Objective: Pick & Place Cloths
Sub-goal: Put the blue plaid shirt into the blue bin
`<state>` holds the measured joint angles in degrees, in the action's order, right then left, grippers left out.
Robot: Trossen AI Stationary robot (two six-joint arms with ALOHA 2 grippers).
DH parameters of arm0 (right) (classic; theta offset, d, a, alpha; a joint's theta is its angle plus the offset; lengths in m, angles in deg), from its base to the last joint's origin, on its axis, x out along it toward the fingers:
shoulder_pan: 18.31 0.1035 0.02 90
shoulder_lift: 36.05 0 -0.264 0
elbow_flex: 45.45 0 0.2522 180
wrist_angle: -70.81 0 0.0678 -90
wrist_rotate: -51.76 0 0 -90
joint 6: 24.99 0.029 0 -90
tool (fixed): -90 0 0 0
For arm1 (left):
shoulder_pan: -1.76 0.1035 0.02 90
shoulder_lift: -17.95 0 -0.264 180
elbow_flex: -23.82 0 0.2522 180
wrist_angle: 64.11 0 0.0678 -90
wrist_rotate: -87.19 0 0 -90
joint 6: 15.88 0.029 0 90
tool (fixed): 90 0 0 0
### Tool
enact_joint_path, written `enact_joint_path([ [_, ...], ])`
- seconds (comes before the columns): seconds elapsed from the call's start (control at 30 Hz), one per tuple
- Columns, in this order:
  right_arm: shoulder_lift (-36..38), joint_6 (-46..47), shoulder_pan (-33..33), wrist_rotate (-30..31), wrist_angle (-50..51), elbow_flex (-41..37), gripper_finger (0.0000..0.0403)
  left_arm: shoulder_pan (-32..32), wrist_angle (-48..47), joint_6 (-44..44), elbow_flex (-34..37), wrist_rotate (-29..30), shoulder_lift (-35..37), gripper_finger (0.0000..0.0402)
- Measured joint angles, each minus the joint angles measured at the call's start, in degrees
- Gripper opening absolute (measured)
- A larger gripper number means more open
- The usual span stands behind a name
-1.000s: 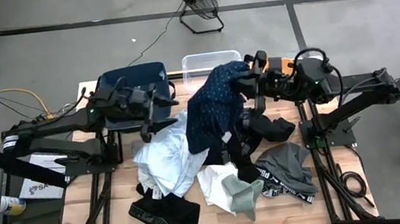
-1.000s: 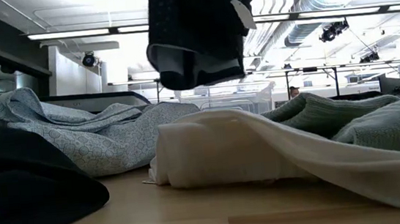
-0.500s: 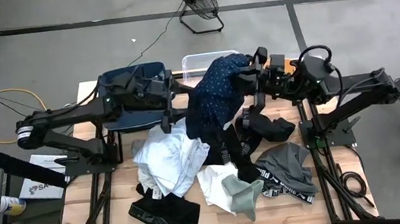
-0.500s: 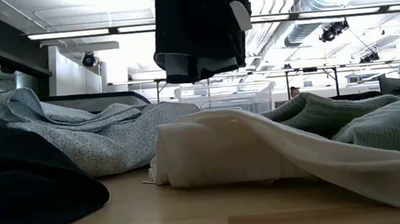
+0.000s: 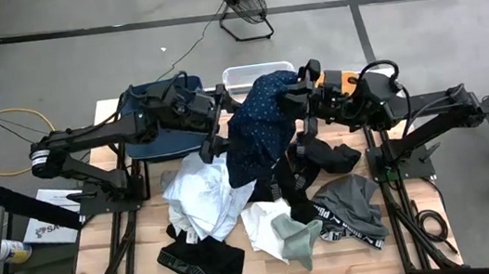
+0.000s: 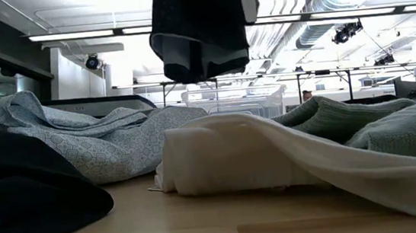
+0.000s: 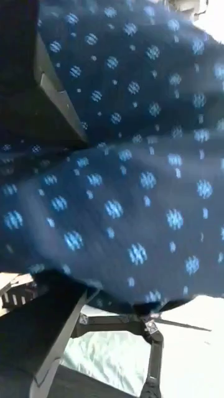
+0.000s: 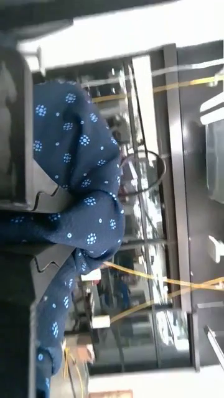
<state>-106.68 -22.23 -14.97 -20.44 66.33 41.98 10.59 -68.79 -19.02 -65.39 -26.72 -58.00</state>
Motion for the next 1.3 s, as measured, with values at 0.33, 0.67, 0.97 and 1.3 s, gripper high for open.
enact_joint_path([
  [0.33, -5.12, 1.12, -2.68, -3.21, -7.56, 0.00, 0.0015, -0.34, 0.28, -0.15, -2.68, 3.60, -3.89, 0.0376],
  [0.67, -6.73, 1.95, -2.75, -6.33, -8.24, 0.00, 0.0015, -0.37, 0.53, -3.85, -2.66, 5.46, -3.93, 0.0376],
  [0.97, -7.34, 1.97, -3.53, -7.96, -9.11, 0.00, 0.0015, -0.53, 2.90, -8.47, -2.66, 4.61, -5.29, 0.0372],
  [1.3, -7.47, 1.76, -3.88, -9.38, -9.55, 0.00, 0.0015, -2.16, 7.33, -10.57, -2.66, 4.37, -7.38, 0.0280],
])
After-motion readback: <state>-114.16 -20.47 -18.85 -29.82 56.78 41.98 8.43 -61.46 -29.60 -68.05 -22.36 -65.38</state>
